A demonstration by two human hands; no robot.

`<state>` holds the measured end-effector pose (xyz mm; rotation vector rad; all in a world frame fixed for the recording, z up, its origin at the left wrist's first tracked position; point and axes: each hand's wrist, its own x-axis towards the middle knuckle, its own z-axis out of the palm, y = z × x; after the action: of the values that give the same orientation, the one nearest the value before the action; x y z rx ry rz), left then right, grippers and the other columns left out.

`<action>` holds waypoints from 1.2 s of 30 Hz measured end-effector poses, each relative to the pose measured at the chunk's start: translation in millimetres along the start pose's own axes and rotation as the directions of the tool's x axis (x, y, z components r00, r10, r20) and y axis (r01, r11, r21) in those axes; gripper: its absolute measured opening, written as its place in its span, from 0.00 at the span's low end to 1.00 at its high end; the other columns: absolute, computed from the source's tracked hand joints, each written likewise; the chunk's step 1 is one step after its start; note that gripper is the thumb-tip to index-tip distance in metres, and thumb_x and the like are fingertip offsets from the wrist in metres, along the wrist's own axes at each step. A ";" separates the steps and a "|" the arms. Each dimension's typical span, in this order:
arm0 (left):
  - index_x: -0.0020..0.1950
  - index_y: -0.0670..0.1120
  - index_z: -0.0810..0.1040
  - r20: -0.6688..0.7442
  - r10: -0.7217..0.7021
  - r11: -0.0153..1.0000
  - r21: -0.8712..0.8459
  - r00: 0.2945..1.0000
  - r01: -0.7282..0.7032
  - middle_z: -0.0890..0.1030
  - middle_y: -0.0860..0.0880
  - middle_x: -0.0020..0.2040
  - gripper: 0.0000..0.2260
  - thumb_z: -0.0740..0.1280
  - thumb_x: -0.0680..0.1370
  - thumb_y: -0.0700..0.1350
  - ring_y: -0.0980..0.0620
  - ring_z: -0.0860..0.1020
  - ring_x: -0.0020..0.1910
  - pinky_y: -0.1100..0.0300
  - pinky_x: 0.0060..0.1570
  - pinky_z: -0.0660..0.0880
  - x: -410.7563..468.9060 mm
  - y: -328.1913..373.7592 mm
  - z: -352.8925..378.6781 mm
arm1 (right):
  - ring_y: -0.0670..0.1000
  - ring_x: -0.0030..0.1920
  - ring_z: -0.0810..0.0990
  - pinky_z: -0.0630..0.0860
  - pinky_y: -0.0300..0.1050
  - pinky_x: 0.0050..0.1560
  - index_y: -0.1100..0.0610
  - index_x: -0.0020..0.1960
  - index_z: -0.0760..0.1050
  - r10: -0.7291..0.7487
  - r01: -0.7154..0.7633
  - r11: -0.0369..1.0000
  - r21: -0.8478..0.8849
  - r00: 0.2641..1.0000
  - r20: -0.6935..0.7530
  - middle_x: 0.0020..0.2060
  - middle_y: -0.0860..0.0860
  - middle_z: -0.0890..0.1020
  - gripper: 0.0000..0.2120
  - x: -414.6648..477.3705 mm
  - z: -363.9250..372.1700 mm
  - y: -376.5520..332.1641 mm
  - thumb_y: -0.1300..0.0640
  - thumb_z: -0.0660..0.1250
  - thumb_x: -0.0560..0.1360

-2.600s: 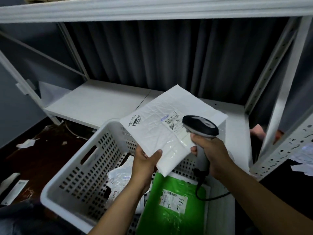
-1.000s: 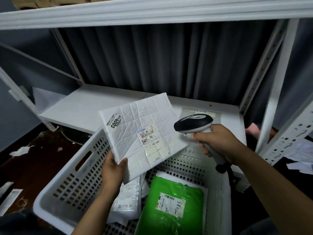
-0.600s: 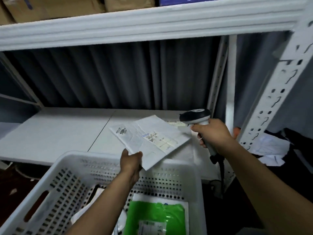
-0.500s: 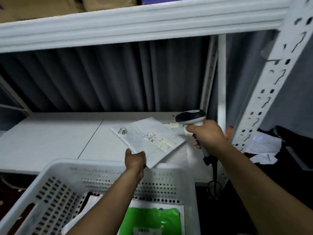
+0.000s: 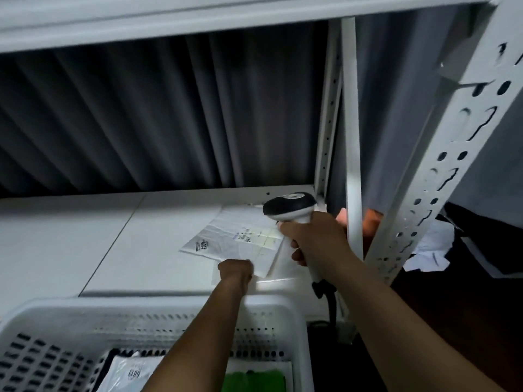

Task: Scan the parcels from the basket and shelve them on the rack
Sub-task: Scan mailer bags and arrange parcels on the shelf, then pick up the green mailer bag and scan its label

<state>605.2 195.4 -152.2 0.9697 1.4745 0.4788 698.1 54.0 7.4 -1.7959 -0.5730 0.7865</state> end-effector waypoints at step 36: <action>0.74 0.46 0.62 0.217 -0.110 0.679 0.729 0.970 -0.086 0.74 0.40 0.66 0.37 0.74 0.69 0.50 0.42 0.75 0.62 0.48 0.59 0.76 -45.0 -276.7 -219.8 | 0.56 0.50 0.81 0.69 0.42 0.41 0.55 0.46 0.74 0.089 0.604 0.433 -0.669 0.710 0.698 0.48 0.55 0.82 0.11 -99.2 159.2 80.7 0.48 0.70 0.72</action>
<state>312.6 59.1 -303.1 1.5892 1.4514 -0.3022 514.7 56.6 -82.5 -2.1783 -2.0600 0.9529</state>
